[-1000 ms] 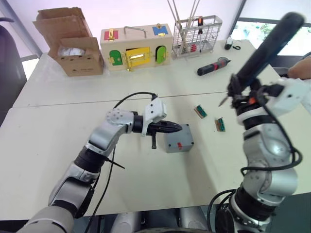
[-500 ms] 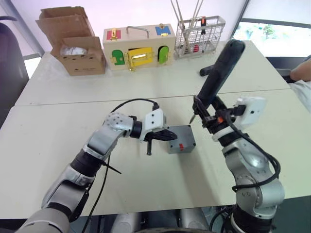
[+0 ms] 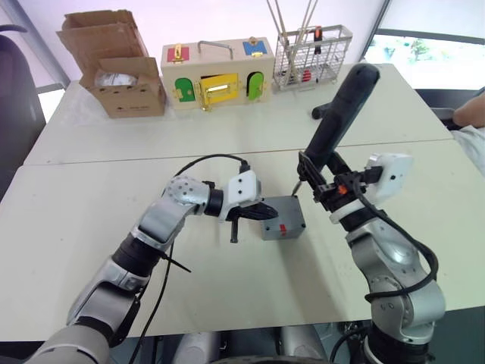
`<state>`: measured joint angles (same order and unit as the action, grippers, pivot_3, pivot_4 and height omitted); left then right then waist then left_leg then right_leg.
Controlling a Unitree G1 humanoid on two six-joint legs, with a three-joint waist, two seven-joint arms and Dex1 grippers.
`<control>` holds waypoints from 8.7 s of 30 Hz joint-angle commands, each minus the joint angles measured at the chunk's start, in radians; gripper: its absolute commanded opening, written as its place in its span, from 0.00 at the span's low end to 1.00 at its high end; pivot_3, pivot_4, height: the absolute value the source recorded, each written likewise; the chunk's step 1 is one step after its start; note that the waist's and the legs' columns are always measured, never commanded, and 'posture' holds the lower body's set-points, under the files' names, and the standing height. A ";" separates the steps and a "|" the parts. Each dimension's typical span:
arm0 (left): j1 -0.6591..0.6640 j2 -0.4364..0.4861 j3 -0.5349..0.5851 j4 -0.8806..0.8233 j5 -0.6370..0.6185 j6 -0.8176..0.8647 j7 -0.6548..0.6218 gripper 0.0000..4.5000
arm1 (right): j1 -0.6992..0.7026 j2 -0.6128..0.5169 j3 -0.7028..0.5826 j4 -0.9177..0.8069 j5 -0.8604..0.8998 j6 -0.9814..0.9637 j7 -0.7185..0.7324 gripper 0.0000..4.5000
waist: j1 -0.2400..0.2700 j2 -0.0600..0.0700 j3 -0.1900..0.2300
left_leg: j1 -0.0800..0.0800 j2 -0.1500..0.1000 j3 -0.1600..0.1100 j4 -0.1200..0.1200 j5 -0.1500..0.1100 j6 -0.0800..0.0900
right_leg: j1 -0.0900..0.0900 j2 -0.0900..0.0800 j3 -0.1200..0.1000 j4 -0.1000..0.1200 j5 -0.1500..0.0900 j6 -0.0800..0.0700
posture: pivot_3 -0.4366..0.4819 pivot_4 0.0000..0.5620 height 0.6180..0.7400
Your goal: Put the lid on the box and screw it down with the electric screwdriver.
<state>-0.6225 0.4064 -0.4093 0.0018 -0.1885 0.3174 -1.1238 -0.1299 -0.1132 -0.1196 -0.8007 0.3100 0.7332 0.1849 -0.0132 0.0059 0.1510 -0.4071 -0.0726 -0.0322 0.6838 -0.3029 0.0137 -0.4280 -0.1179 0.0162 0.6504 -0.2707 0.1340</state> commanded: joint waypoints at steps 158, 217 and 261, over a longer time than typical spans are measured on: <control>-0.257 -0.188 0.149 0.152 -0.153 0.037 -0.085 0.00 | -0.647 -0.983 -0.406 0.806 1.179 0.524 -0.374 0.40 | 0.025 -0.010 0.004 | -0.003 0.000 -0.002 -0.017 0.001 0.003 | 0.006 -0.002 -0.004 -0.028 0.000 0.000 | 0.48 0.27 0.97; -0.050 0.093 0.271 -0.125 -0.140 0.283 0.135 0.00 | -0.240 -1.054 -0.180 0.334 0.404 0.469 0.839 0.99 | 0.030 0.001 0.008 | -0.004 0.001 -0.004 -0.003 -0.002 0.005 | 0.000 -0.001 -0.004 -0.016 0.003 0.005 | 0.48 0.27 0.97; -0.067 0.041 0.039 0.195 0.105 -0.069 0.010 0.00 | 0.053 -0.994 0.074 0.082 0.180 0.285 0.518 0.99 | 0.047 -0.004 0.007 | -0.003 -0.002 -0.002 0.011 -0.004 0.009 | 0.008 -0.002 -0.001 -0.017 0.007 0.008 | 0.48 0.27 0.97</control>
<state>-0.6990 0.4390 -0.3737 0.2789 -0.0566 0.2296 -1.0751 -0.0558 -1.0955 -0.0689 -0.7459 0.5394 1.0869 0.7033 0.0336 0.0016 0.1580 -0.4099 -0.0751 -0.0345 0.6945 -0.3068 0.0226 -0.4200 -0.1201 0.0154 0.6331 -0.2634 0.1422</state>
